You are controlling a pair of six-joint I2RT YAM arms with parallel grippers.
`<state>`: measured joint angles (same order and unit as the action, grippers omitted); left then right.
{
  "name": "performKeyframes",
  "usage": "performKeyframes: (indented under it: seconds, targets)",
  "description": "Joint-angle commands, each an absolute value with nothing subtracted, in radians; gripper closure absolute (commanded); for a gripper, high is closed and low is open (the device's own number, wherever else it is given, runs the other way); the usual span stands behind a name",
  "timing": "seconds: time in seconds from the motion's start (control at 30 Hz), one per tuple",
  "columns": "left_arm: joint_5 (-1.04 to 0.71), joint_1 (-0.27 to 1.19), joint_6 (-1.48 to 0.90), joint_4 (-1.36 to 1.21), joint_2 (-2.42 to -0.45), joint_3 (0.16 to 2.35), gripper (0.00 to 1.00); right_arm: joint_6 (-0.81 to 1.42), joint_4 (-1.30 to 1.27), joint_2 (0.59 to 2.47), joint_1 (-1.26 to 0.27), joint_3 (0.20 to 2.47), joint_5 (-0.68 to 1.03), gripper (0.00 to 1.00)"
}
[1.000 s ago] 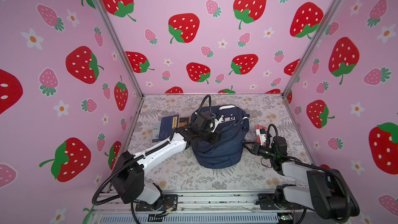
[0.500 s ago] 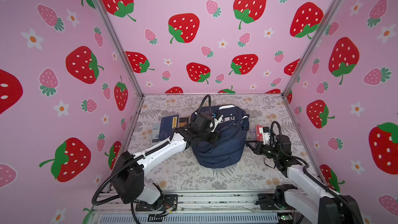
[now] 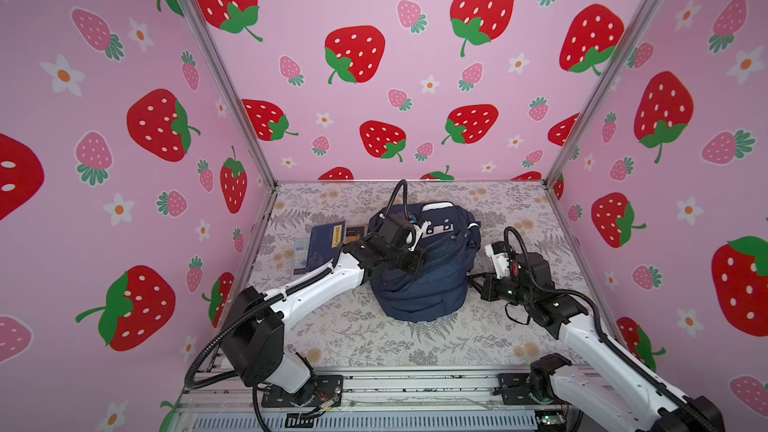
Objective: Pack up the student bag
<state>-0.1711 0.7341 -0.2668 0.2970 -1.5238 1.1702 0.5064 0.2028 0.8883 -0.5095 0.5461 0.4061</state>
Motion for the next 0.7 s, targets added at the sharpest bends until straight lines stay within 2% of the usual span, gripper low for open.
performKeyframes:
  seconds: [0.0, 0.3, 0.5, 0.53, 0.6, 0.67]
  targets:
    - [-0.095, 0.74, -0.319, 0.247, -1.545, 1.254, 1.0, 0.48, 0.322, 0.905, -0.61, 0.637, 0.285, 1.0]
    - [-0.106, 0.785, -0.315, 0.25, -1.626, 1.335, 1.0, 0.587, 0.39, 1.03, -0.885, 0.758, 0.092, 1.0]
    - [-0.073, 0.788, -0.251, 0.364, -1.658, 1.399, 1.0, 0.646, 0.518, 1.009, -0.935, 0.781, -0.06, 1.0]
    - [-0.061, 0.787, -0.235, 0.394, -1.66, 1.404, 0.93, 0.649, 0.531, 0.988, -0.934, 0.782, -0.076, 1.0]
    - [-0.036, 0.788, -0.201, 0.483, -1.672, 1.415, 0.67, 0.649, 0.557, 0.953, -0.93, 0.787, -0.089, 1.0]
    - [-0.008, 0.789, -0.192, 0.573, -1.678, 1.415, 0.54, 0.645, 0.573, 0.942, -0.925, 0.784, -0.089, 1.0]
